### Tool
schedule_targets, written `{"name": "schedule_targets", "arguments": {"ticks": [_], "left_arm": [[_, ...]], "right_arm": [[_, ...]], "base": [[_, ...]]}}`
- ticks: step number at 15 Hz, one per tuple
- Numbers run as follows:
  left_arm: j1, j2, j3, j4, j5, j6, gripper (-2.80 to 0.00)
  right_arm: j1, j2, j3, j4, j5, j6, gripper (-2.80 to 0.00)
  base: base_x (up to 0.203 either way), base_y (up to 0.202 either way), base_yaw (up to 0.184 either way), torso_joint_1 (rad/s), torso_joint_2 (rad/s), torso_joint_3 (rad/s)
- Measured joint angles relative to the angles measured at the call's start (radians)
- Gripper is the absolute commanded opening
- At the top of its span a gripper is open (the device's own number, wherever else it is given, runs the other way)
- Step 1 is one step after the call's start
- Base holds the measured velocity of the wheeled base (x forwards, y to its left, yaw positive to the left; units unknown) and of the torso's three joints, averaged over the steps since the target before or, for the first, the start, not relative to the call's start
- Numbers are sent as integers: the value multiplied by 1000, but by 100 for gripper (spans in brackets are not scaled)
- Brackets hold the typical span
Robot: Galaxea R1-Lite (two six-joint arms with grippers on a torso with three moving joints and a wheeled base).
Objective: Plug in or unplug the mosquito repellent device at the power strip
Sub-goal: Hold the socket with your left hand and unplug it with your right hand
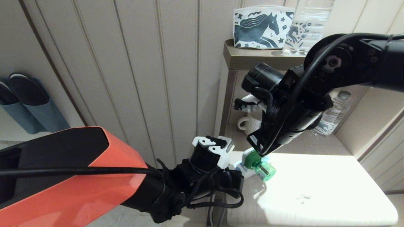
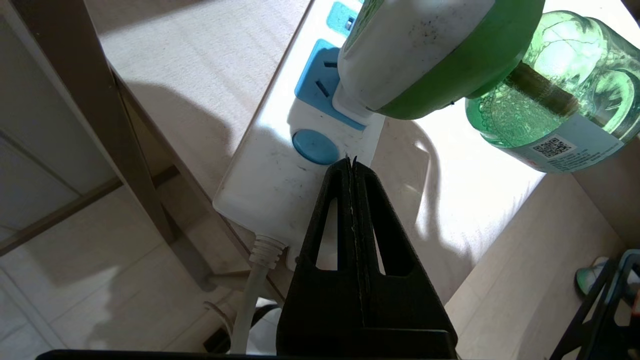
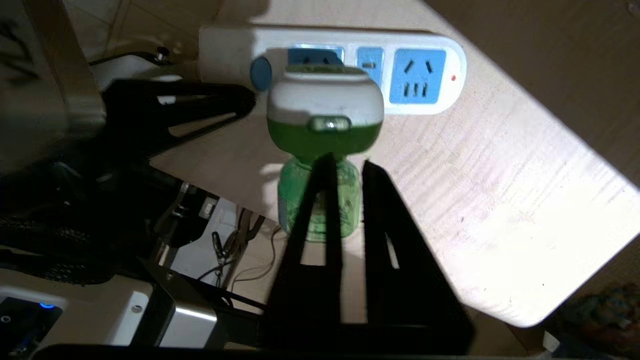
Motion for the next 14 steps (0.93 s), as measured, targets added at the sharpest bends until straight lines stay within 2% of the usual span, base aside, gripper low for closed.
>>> {"name": "schedule_targets", "arguments": {"ticks": [8,14], "left_arm": [[-1,-5,0,-1,0,0,-280],[0,-10,1,-1,-1,0,-280]], "right_arm": [[4,-8,-8,10,3,-14,0],[5,88,-7,-4,13,-17,0]], "base": [[0,0,0,0,0,0],[0,0,0,0,0,0]]}}
